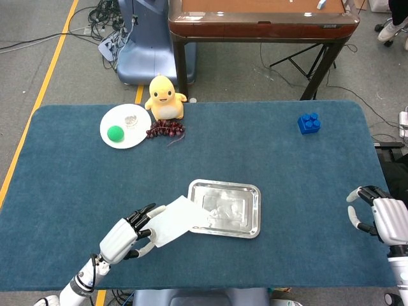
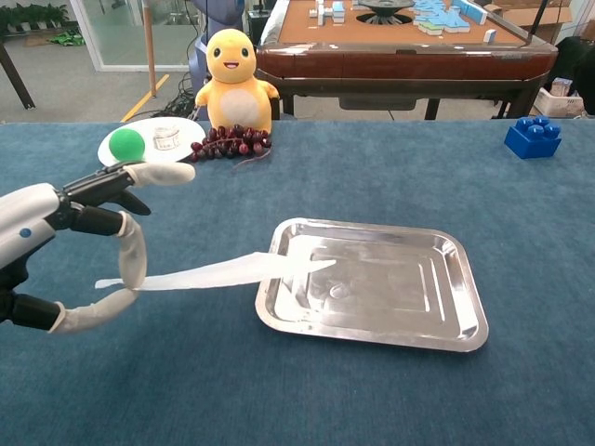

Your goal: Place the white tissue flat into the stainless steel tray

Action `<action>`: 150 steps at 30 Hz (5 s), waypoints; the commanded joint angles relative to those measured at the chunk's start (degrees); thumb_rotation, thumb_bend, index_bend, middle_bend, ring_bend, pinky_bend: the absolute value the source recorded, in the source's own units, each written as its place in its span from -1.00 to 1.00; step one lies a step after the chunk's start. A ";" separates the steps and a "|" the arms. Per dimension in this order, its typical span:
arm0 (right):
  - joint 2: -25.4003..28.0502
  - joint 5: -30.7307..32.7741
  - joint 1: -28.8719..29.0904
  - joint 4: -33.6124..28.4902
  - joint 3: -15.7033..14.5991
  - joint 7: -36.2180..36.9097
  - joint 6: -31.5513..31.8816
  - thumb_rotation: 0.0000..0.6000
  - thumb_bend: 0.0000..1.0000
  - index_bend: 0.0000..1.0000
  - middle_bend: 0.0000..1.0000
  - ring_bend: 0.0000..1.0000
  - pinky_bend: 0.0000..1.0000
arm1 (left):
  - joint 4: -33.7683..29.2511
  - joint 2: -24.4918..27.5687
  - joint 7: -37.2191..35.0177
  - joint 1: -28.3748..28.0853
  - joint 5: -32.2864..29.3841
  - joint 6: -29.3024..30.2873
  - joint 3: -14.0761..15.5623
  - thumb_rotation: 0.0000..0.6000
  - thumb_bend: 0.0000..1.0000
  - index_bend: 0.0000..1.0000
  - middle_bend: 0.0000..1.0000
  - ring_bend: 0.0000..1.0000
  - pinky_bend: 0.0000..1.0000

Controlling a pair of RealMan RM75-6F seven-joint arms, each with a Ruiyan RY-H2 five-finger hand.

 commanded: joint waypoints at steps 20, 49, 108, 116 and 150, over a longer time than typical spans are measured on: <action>0.56 0.13 -0.28 -0.10 0.28 0.81 0.43 1.00 -0.08 -0.05 -0.17 -0.45 -0.27 | 3.21 -1.67 -2.29 -0.05 2.03 4.39 1.80 1.00 -0.02 0.31 -0.81 -1.00 -0.56; 1.08 0.03 -0.69 -0.20 0.65 1.68 1.33 1.00 -0.08 -0.05 -0.17 -0.45 -0.27 | 11.79 -2.91 3.51 -4.73 4.52 4.53 0.70 1.00 -0.04 0.31 -1.00 -1.00 -0.83; 2.74 -0.51 -1.97 -0.70 1.31 4.59 3.75 1.00 -0.08 -0.05 -0.17 -0.45 -0.27 | 22.17 -6.01 4.36 -12.11 6.86 6.46 2.50 1.00 -0.04 0.28 -1.00 -1.00 -0.72; 2.96 -0.85 -2.20 -0.71 1.36 5.15 4.29 1.00 -0.08 -0.05 -0.17 -0.45 -0.27 | 27.37 -9.08 2.90 -14.28 7.80 9.53 1.87 1.00 -0.04 0.26 -1.00 -1.00 -0.65; 3.58 -1.07 -2.80 -0.87 1.53 6.40 5.21 1.00 -0.08 -0.05 -0.17 -0.45 -0.27 | 35.53 -15.22 0.70 -18.38 2.92 6.77 2.56 1.00 -0.08 0.22 -0.98 -1.00 -0.47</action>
